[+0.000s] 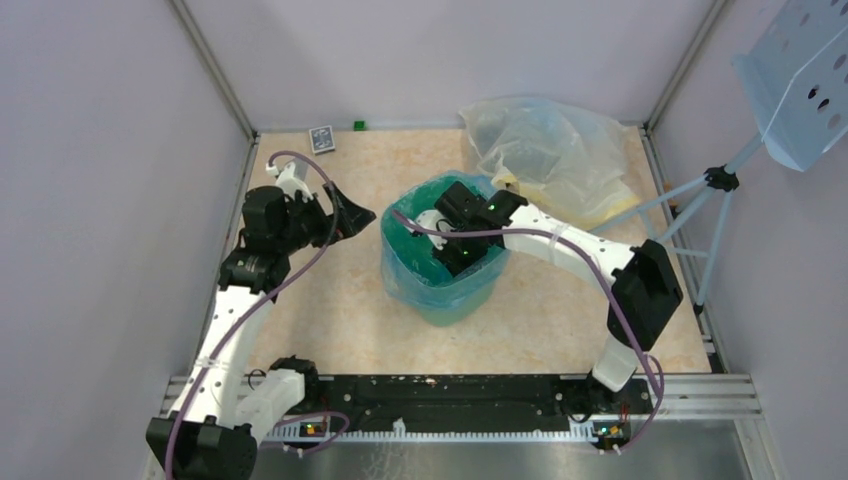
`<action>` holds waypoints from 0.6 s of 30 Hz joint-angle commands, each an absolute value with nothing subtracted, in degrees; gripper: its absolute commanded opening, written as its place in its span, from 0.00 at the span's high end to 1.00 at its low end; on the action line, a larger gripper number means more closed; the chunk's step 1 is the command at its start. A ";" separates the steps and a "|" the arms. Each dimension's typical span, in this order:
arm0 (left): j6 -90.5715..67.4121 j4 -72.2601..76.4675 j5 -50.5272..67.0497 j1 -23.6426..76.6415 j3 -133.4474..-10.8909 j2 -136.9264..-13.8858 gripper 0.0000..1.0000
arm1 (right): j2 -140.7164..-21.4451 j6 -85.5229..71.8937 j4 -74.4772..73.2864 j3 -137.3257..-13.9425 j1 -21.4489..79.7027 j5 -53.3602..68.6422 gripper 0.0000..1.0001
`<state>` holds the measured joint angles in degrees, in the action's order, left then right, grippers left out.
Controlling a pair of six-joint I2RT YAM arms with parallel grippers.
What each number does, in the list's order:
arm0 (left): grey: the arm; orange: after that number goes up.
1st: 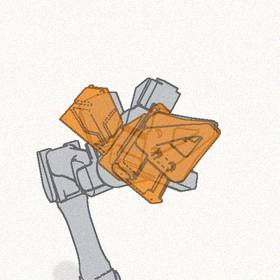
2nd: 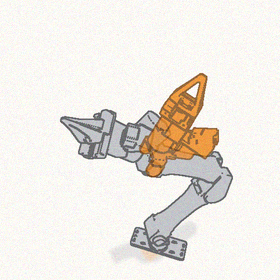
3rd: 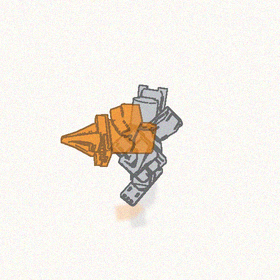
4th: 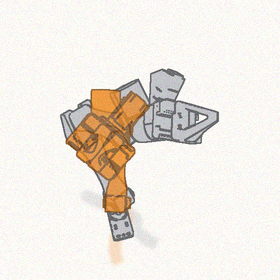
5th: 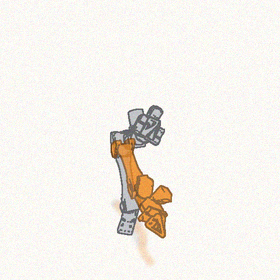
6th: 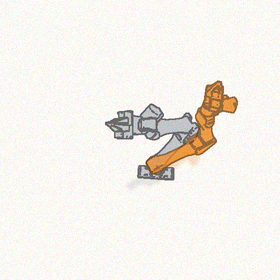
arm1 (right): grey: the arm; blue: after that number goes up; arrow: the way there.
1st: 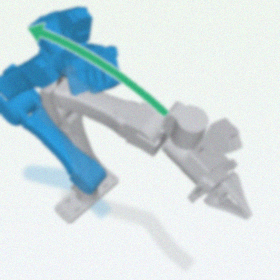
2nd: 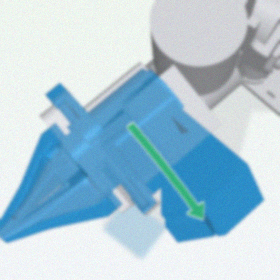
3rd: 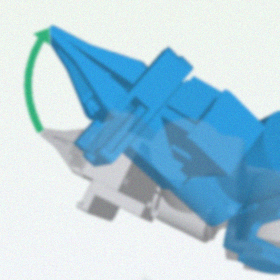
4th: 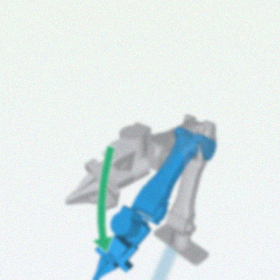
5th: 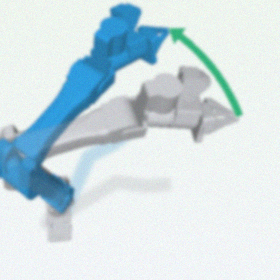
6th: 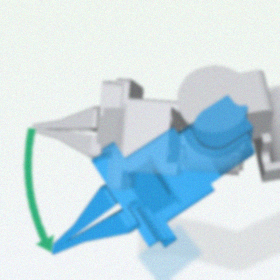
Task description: Put the trash bags into the trash bin
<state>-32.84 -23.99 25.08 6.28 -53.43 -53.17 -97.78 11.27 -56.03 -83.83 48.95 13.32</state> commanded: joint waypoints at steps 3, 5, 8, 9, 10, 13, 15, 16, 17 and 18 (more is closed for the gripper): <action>-33.32 -21.17 27.61 5.94 -51.58 -53.36 0.01 | -100.21 9.36 -52.32 -81.81 49.04 13.62 1.00; -33.23 -21.18 27.85 5.98 -51.19 -53.36 0.01 | -101.55 9.08 -52.34 -81.70 49.04 13.22 1.00; -32.89 -21.31 27.87 5.89 -50.75 -53.21 0.01 | -103.72 9.28 -52.84 -81.91 49.04 13.78 1.00; -32.80 -21.42 27.80 5.89 -50.60 -53.13 0.01 | -104.35 9.31 -52.82 -81.87 49.04 14.01 1.00; -32.78 -21.52 27.73 5.92 -50.51 -52.91 0.01 | -104.87 9.24 -52.64 -81.64 49.04 13.99 1.00; -32.48 -21.68 27.39 5.89 -50.21 -52.42 0.01 | -106.03 9.06 -51.72 -80.67 48.89 14.26 1.00; -32.22 -22.04 27.21 5.89 -50.20 -52.23 0.01 | -106.68 8.97 -51.00 -79.86 48.63 14.85 1.00; -32.05 -22.26 27.08 5.89 -50.20 -52.13 0.01 | -106.98 8.97 -50.54 -79.55 48.49 15.05 1.00; -31.93 -22.54 27.07 5.89 -50.21 -52.08 0.01 | -107.29 8.89 -50.27 -79.14 48.44 15.25 1.00; -31.83 -22.66 27.06 5.89 -50.14 -52.04 0.01 | -107.75 8.88 -50.03 -78.80 48.35 15.36 1.00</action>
<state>-32.93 -23.68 26.76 6.24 -50.26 -53.34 -106.30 9.28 -52.47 -79.83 48.86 13.80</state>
